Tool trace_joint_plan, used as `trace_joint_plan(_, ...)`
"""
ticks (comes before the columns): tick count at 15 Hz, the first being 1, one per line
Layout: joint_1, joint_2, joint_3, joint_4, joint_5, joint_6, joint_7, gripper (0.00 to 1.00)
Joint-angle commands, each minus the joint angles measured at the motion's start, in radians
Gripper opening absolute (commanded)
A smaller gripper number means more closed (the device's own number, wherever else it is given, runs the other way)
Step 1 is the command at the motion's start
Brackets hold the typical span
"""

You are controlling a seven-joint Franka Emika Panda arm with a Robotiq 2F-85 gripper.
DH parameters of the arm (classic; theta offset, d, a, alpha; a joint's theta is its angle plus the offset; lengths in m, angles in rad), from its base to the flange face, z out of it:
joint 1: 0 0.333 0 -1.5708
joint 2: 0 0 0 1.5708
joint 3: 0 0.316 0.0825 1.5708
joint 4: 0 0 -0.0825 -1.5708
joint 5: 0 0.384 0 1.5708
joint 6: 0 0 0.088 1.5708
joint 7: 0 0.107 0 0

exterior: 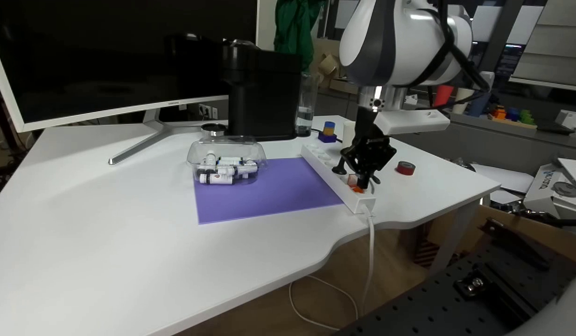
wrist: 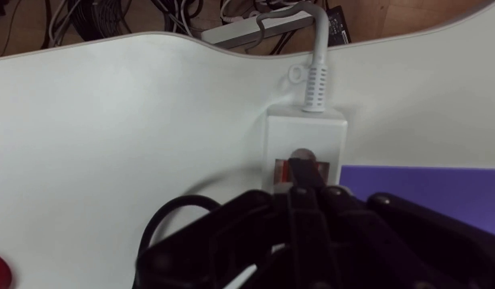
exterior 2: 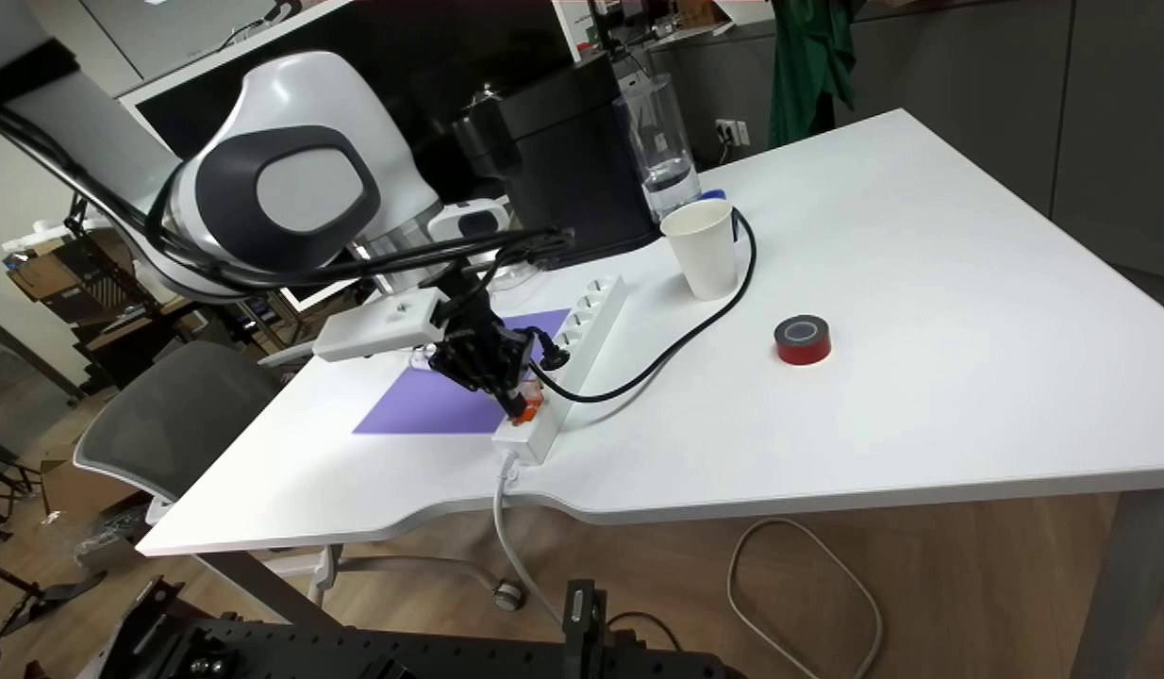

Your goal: Turn on the extension cable then turn it off

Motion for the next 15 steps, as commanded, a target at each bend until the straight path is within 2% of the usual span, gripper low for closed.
trace_joint_plan(1,0.004,0.025,0.010,0.035,0.005,-0.019,-0.001,0.00)
trace_joint_plan(9,-0.012,0.094,0.020,0.064,0.017,0.009,-0.011,0.00)
trace_joint_plan(15,-0.096,0.136,0.096,0.077,0.106,0.008,-0.105,0.00)
